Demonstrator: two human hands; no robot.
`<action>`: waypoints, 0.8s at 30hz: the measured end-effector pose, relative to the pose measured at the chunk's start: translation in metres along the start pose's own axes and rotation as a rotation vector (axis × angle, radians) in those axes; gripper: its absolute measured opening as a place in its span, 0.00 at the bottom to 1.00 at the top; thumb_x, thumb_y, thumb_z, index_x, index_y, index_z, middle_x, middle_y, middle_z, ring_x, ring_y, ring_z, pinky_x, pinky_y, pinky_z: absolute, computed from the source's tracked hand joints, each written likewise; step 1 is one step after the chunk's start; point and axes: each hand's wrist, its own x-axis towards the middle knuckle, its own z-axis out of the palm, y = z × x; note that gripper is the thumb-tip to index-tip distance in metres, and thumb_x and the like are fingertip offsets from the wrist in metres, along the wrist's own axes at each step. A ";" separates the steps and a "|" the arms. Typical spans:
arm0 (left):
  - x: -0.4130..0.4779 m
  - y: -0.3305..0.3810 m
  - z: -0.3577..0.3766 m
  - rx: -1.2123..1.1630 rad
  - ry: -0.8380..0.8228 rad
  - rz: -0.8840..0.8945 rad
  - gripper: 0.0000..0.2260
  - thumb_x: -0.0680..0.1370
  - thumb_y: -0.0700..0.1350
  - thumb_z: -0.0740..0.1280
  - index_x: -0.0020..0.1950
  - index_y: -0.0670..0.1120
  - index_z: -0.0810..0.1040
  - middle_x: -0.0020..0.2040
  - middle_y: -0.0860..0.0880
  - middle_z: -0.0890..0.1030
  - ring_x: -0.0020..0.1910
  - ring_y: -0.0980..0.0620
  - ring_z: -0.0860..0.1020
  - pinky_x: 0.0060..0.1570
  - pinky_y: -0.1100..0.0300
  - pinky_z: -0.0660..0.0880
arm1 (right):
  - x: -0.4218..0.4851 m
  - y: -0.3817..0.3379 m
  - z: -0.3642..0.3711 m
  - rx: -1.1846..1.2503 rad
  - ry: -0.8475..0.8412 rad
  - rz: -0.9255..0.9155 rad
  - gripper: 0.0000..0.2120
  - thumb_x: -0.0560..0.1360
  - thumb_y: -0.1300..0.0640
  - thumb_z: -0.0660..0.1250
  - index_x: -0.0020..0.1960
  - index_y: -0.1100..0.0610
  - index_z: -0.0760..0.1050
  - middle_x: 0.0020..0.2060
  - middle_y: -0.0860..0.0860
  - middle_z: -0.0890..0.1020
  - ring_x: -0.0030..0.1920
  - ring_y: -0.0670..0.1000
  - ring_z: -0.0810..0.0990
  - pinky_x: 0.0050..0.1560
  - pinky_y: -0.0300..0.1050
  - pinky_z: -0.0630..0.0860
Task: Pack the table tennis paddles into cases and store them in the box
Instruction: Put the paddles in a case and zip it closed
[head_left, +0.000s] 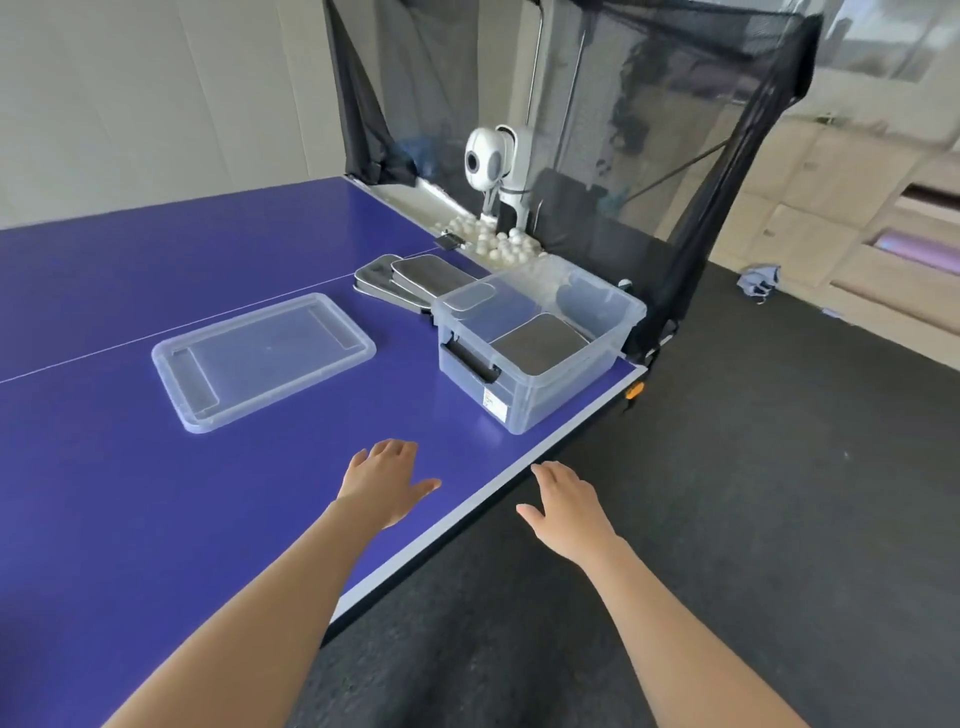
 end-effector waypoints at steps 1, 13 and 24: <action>0.009 0.013 -0.005 0.004 0.017 0.011 0.32 0.79 0.64 0.55 0.77 0.47 0.58 0.76 0.48 0.62 0.76 0.47 0.59 0.73 0.50 0.56 | 0.005 0.014 -0.007 0.001 0.014 0.014 0.29 0.80 0.44 0.57 0.75 0.57 0.56 0.75 0.54 0.62 0.75 0.53 0.60 0.70 0.49 0.64; 0.148 0.085 -0.053 -0.016 0.159 0.047 0.27 0.80 0.62 0.55 0.73 0.47 0.64 0.73 0.49 0.67 0.73 0.48 0.64 0.70 0.52 0.59 | 0.129 0.108 -0.072 0.067 0.114 0.015 0.28 0.79 0.45 0.59 0.74 0.57 0.58 0.72 0.54 0.65 0.71 0.53 0.65 0.67 0.48 0.66; 0.298 0.074 -0.105 0.001 0.211 -0.107 0.29 0.79 0.63 0.55 0.74 0.46 0.63 0.72 0.49 0.68 0.71 0.48 0.66 0.67 0.53 0.63 | 0.304 0.143 -0.124 0.018 0.102 -0.088 0.29 0.80 0.44 0.57 0.75 0.57 0.58 0.72 0.54 0.66 0.72 0.54 0.65 0.68 0.49 0.65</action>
